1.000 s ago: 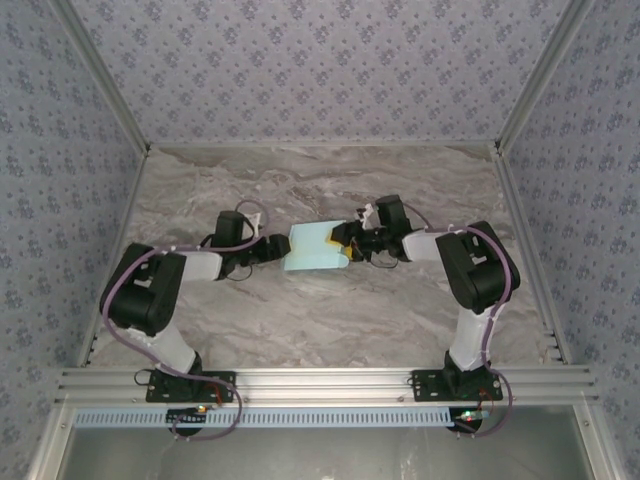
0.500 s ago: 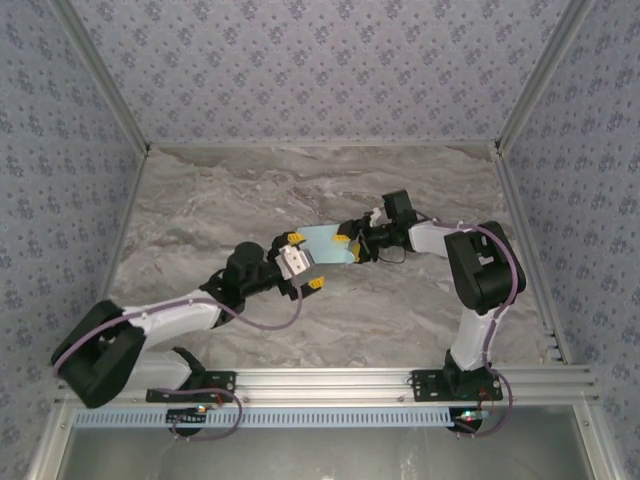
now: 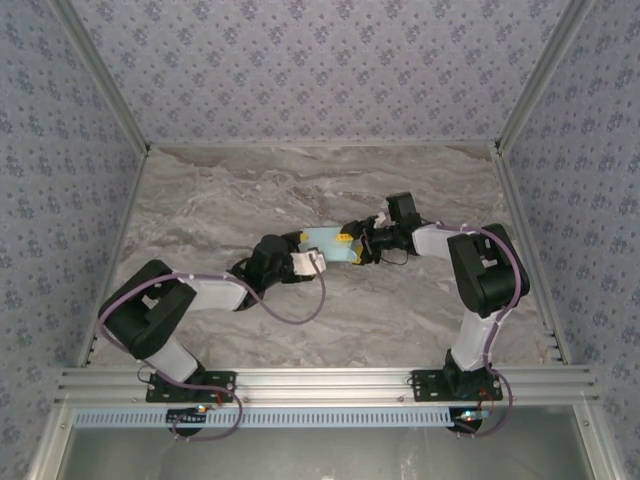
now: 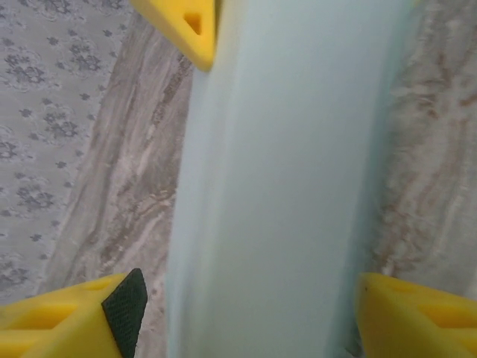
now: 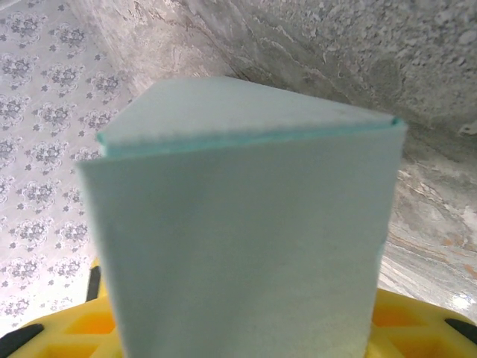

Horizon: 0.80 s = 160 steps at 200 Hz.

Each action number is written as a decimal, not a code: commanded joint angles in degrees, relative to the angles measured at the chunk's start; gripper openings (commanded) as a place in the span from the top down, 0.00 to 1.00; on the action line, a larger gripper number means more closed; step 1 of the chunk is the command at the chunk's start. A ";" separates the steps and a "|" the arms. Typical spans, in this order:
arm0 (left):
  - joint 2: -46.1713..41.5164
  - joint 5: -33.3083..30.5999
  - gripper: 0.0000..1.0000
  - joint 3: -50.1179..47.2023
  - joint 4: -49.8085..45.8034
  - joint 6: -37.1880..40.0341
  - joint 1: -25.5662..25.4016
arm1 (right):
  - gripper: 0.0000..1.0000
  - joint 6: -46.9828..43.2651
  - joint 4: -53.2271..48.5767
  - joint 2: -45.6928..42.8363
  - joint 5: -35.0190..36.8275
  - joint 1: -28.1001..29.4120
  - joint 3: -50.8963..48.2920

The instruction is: Fold the paper box

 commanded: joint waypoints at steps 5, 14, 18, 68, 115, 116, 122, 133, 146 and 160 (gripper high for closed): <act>1.86 -2.19 0.26 2.70 2.35 2.50 -0.25 | 0.46 2.37 -1.16 -0.66 0.96 -0.27 -0.68; 2.54 -2.12 0.27 3.49 2.06 2.78 -0.27 | 0.46 2.50 -1.20 -0.66 0.92 -0.21 -0.72; 2.87 -1.99 0.27 3.88 1.80 2.92 -0.24 | 0.46 2.62 -1.20 -0.64 0.91 -0.25 -0.76; 5.30 -0.24 0.38 7.74 -2.21 3.23 0.46 | 0.39 2.83 -0.87 -1.71 1.25 -0.46 -1.70; 4.48 1.70 0.51 8.56 -4.87 2.32 2.05 | 0.32 3.69 -0.06 -3.58 1.13 -1.69 -3.54; 4.48 1.75 0.51 8.64 -5.03 2.36 2.07 | 0.31 3.61 -0.06 -3.61 1.15 -1.71 -3.56; 4.32 1.93 0.52 8.91 -5.73 2.29 2.17 | 0.31 3.47 -0.06 -3.86 0.92 -1.84 -3.66; 3.92 1.89 0.53 9.50 -7.48 2.27 2.22 | 0.29 3.02 -0.52 -4.36 0.73 -2.20 -3.92; 2.98 1.76 0.53 10.57 -10.75 2.50 2.33 | 0.26 1.73 -2.52 -5.50 1.26 -2.86 -4.27; 1.50 1.53 0.51 11.87 -15.28 2.55 2.35 | 0.23 -1.84 -7.03 -7.63 3.32 -3.63 -4.15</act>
